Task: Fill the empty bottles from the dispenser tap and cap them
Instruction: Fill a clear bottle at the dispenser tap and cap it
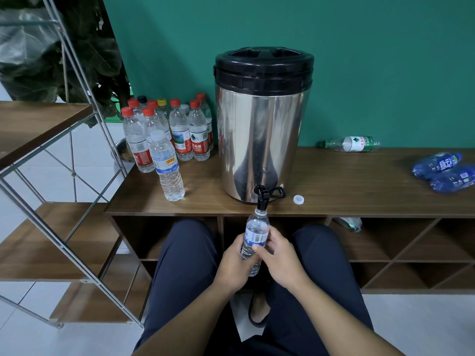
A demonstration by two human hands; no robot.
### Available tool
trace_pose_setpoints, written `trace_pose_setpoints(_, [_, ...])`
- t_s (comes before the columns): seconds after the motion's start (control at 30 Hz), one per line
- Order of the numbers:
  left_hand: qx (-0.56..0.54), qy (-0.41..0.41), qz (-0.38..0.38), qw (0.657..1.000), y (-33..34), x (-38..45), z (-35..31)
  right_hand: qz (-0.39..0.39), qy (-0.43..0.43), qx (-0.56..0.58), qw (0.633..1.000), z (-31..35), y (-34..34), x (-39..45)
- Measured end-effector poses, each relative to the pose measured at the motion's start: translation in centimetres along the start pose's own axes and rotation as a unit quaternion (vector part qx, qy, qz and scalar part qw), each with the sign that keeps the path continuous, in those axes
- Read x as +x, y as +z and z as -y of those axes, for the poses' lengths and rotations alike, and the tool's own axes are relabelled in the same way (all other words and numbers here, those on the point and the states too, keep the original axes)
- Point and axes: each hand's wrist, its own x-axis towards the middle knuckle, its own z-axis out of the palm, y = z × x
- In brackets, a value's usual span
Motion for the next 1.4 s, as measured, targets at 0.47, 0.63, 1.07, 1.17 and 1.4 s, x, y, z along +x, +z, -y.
trace_pose_setpoints(0.47, [-0.008,0.007,-0.004,1.000,0.05,0.06,0.03,-0.006,-0.003,-0.001,1.000,0.17,-0.01,-0.07])
trace_pose_setpoints(0.63, [-0.008,0.006,-0.003,1.000,0.08,0.13,0.08,-0.007,-0.002,-0.001,1.000,0.21,-0.02,-0.08])
trace_pose_setpoints(1.07, [-0.010,0.009,-0.005,1.000,0.20,0.10,0.16,-0.004,-0.001,-0.008,1.000,0.33,-0.04,-0.17])
trace_pose_setpoints(1.17, [-0.011,0.008,-0.006,1.000,0.20,0.16,0.18,-0.003,-0.002,-0.007,1.000,0.41,-0.07,-0.19])
trace_pose_setpoints(1.4, [-0.003,0.005,-0.009,1.000,0.35,0.27,0.39,-0.012,-0.002,-0.010,1.000,0.23,-0.02,-0.14])
